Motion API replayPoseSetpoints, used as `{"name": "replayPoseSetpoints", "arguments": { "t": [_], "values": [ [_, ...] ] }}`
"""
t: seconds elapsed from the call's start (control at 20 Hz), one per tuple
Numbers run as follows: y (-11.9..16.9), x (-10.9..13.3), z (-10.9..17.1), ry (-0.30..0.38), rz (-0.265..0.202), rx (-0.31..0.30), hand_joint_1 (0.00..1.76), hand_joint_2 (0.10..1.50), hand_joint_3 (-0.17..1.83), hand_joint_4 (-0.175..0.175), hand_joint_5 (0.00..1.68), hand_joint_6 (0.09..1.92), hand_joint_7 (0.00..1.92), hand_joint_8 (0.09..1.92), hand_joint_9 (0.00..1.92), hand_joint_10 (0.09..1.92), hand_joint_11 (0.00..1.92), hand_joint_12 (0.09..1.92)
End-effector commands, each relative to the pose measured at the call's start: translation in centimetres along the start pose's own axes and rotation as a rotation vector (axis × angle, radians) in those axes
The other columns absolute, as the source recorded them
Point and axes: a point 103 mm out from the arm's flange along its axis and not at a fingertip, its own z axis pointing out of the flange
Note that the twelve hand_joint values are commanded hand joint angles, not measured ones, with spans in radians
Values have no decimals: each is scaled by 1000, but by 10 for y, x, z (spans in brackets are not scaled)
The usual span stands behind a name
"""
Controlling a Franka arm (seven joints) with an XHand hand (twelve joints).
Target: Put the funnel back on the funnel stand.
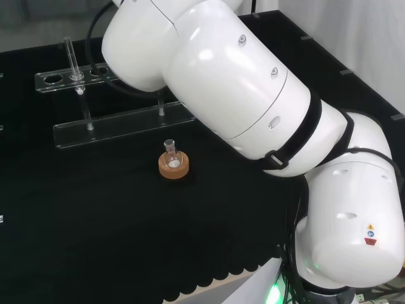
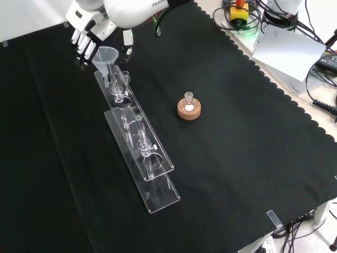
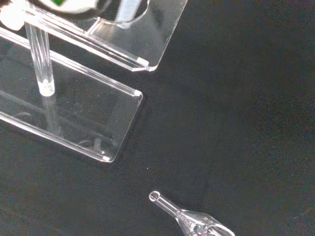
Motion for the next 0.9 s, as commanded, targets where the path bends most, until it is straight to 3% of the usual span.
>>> {"name": "replayPoseSetpoints", "arguments": {
  "t": [0.05, 0.25, 0.5, 0.9],
  "values": [
    [-2, 1, 2, 12, -6, 25, 757, 700, 590, -30, 277, 87, 26, 579, 314, 624, 194, 1445],
    [-10, 2, 2, 16, -11, 37, 737, 696, 585, -22, 180, 87, 0, 354, 167, 651, 87, 1474],
    [-32, 6, -2, 34, -8, -11, 726, 693, 577, -18, 137, 87, 0, 217, 84, 671, 14, 1498],
    [-83, 18, -8, 51, 15, -89, 723, 694, 574, -25, 186, 87, 25, 510, 179, 683, 47, 1500]
  ]
}}
